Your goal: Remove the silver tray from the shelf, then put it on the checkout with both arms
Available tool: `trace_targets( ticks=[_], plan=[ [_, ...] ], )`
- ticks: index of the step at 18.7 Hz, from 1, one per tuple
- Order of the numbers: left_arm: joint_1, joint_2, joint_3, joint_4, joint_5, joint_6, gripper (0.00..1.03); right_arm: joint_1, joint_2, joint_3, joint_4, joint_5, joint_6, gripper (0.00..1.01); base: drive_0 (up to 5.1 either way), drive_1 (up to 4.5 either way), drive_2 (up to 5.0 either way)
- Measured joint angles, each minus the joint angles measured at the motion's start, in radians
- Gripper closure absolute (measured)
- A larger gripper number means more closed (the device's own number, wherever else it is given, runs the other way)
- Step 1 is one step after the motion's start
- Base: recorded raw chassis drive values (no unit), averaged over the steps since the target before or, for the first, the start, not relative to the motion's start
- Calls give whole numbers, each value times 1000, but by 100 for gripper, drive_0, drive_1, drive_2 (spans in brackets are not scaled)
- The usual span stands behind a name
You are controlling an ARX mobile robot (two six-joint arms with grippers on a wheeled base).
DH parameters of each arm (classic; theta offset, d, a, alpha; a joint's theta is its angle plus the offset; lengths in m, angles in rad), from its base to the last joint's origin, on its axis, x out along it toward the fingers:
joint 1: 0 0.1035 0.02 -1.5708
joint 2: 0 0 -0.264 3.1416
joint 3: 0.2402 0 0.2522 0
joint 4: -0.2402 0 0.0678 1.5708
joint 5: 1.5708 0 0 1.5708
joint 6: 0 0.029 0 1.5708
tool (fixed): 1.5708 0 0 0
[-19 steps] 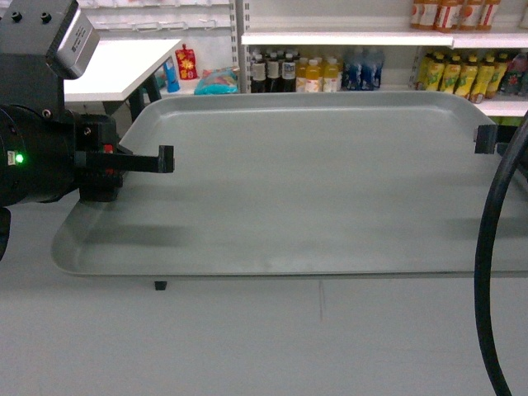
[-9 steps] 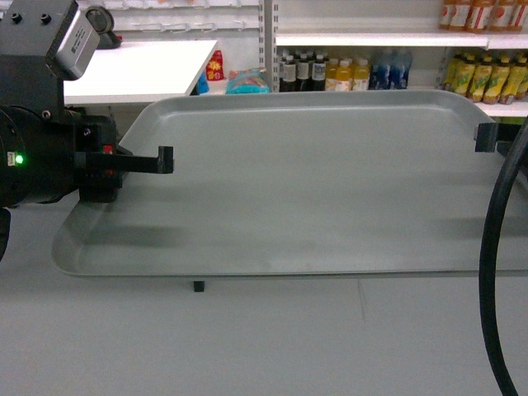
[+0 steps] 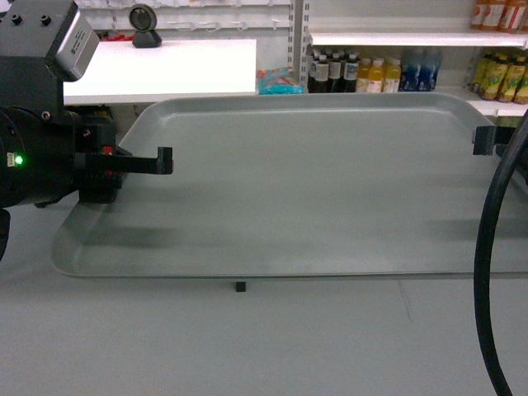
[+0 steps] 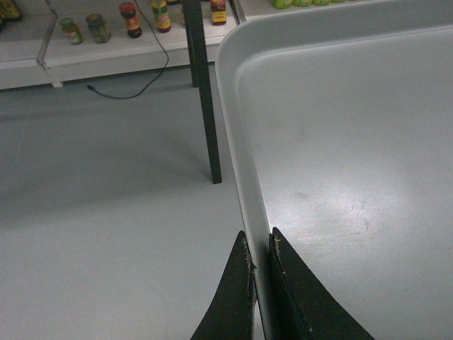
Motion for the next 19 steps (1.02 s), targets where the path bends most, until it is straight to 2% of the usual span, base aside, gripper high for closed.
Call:
trace_targets(
  ticks=[19],
  plan=[
    [-1, 0, 0, 2, 0, 0, 99, -1, 0, 0, 0, 0, 0, 99, -502, 239, 239]
  ],
)
